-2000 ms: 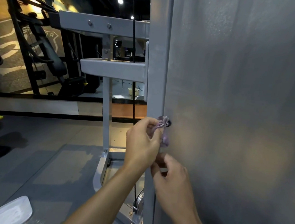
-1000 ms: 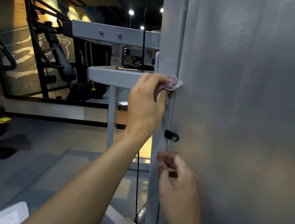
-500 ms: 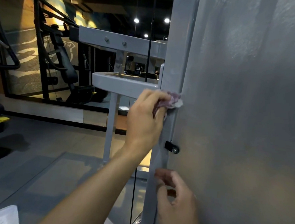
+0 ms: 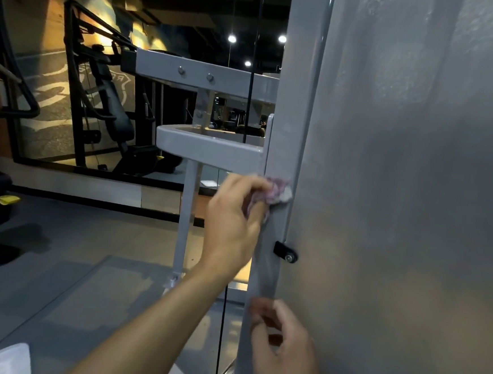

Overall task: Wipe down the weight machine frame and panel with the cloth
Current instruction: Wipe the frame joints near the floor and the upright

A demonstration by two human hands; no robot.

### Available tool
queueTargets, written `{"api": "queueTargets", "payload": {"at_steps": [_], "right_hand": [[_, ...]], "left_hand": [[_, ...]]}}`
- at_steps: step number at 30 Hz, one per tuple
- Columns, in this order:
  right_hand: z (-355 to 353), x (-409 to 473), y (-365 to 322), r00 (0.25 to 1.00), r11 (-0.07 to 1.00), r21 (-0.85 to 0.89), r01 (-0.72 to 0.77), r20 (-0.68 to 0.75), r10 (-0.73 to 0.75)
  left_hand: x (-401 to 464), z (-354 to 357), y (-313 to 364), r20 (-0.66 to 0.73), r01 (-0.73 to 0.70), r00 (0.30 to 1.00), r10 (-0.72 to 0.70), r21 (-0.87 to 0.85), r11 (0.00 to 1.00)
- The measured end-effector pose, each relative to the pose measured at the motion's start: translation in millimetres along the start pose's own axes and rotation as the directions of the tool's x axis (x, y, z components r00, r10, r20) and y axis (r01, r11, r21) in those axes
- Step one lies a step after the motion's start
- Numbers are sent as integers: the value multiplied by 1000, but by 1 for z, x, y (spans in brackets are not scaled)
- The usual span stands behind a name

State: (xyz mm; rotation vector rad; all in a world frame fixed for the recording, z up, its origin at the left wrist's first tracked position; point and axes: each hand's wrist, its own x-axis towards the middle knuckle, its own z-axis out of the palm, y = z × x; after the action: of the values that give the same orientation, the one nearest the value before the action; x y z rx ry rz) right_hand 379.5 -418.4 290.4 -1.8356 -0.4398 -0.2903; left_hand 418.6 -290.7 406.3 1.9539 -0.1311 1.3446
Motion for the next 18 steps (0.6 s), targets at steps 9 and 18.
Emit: {"api": "queueTargets", "payload": {"at_steps": [9,18], "right_hand": [[-2,1,-4,997,991,113,-74,-4,75],[-13,1,-12,973,989,55,135,-195,-122]], "left_hand": [[85,-4,44,-63,-181,980,191,132,974],[54,-13,26,99,-191,980,173,218,957]]}}
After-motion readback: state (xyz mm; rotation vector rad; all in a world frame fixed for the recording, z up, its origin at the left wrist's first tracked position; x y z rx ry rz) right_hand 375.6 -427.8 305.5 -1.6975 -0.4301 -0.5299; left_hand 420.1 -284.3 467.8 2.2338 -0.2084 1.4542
